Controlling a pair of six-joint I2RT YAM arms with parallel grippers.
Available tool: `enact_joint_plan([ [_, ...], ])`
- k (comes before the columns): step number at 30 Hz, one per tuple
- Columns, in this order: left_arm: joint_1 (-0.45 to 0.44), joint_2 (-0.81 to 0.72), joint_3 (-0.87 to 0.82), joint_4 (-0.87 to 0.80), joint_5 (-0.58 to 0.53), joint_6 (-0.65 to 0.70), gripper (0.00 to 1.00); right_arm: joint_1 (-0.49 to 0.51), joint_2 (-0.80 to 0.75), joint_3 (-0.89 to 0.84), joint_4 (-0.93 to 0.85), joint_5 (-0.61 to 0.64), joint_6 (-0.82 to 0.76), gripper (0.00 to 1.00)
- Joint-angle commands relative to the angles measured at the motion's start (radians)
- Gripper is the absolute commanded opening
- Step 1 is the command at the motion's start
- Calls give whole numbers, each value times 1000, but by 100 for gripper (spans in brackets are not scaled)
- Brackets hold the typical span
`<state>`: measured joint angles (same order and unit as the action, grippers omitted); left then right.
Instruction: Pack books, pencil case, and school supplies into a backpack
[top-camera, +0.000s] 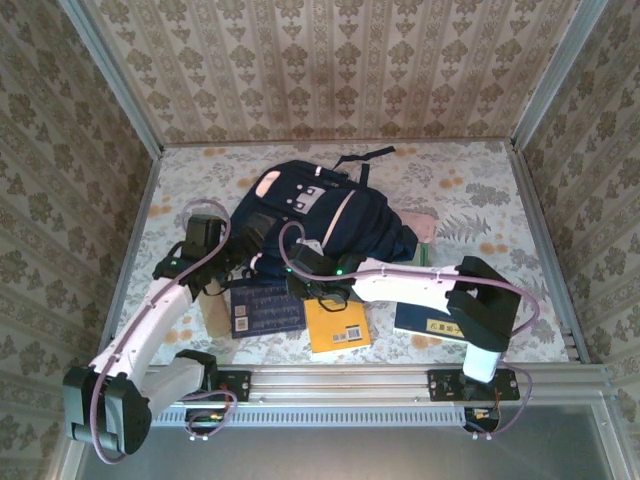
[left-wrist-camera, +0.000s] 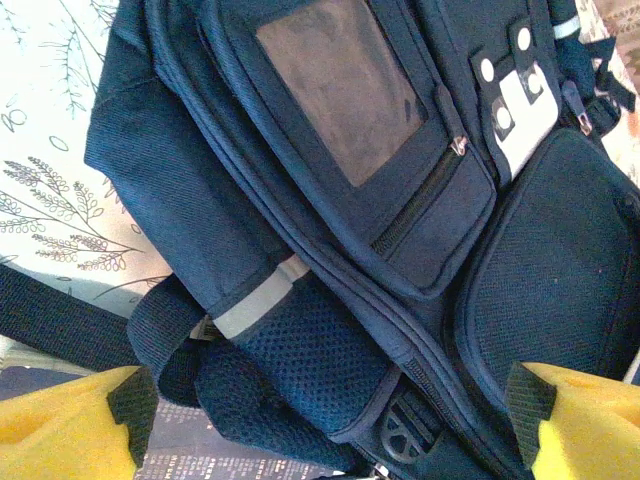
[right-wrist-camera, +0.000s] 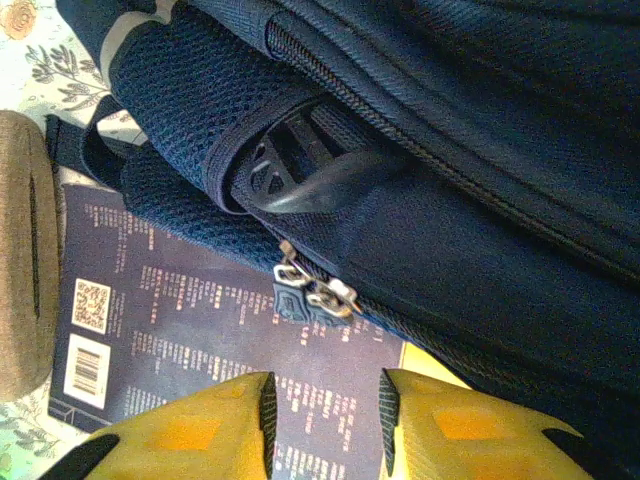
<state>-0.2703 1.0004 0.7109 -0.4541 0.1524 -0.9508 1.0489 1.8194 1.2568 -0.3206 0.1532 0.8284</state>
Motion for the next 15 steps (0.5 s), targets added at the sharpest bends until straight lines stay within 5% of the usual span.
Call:
enact_joint_plan([
  [1, 28, -36, -37, 22, 29, -27, 93, -2, 45, 47, -1, 2, -2, 36],
  [10, 51, -46, -80, 44, 56, -32, 92, -20, 159, 141, -80, 52, 42, 42],
  [15, 57, -49, -97, 50, 62, -37, 92, -34, 215, 187, -168, 94, 73, 35],
])
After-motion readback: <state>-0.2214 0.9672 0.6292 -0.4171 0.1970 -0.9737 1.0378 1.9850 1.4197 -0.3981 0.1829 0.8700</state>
